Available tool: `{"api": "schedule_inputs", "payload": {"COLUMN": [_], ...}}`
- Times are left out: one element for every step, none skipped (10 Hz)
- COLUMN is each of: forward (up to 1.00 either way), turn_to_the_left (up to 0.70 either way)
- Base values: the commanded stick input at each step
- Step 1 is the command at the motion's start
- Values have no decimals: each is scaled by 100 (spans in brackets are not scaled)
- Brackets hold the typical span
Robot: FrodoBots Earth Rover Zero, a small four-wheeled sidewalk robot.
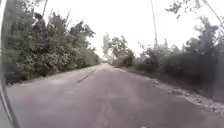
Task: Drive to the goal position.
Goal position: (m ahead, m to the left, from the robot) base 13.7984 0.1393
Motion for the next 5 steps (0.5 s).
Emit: {"api": "schedule_inputs", "payload": {"forward": [70,70,70,70,70], "turn_to_the_left": [8,1,0,0,0]}}
